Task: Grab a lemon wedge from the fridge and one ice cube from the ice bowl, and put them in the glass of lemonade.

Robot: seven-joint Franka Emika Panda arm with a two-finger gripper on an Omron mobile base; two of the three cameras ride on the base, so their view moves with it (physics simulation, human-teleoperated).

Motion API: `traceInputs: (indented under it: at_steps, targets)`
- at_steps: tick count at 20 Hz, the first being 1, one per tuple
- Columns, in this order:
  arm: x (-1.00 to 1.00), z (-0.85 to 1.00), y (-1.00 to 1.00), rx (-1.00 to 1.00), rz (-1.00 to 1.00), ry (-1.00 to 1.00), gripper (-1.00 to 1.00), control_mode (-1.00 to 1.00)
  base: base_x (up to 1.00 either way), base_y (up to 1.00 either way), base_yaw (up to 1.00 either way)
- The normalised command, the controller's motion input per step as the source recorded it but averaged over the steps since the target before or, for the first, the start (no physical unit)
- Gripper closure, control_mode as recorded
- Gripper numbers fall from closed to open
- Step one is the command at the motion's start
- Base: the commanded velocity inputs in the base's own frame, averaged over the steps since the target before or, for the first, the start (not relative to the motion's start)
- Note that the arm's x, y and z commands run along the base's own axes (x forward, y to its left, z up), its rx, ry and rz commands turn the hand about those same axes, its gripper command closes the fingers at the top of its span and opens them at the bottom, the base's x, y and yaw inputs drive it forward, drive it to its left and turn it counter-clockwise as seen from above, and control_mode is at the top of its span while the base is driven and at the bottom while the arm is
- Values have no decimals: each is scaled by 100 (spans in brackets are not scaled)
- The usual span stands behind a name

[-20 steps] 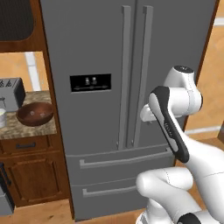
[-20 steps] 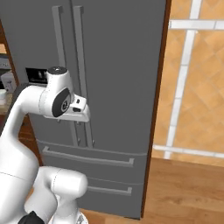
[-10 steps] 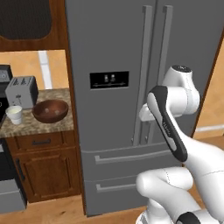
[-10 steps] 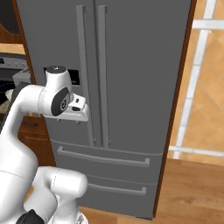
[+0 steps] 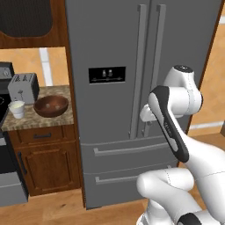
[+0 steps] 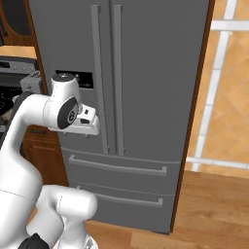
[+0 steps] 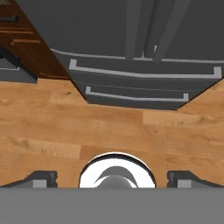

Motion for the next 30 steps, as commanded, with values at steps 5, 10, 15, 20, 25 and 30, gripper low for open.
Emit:
traceInputs:
  at_steps: [5,10,15,20,25,30]
  targets:
    - [-1,0,0,0,0,0,-100,-100,-8,0,-1]
    - [0,0,0,0,0,0,-100,-100,0,0,0]
    - [0,0,0,0,0,-3,-100,-100,0,0,0]
    - [4,0,0,0,-1,-5,-100,-100,0,0,0]
    - [20,0,-24,0,-1,-13,-100,-100,0,0,0]
    - [35,0,-17,0,-1,-12,-100,-100,0,0,0]
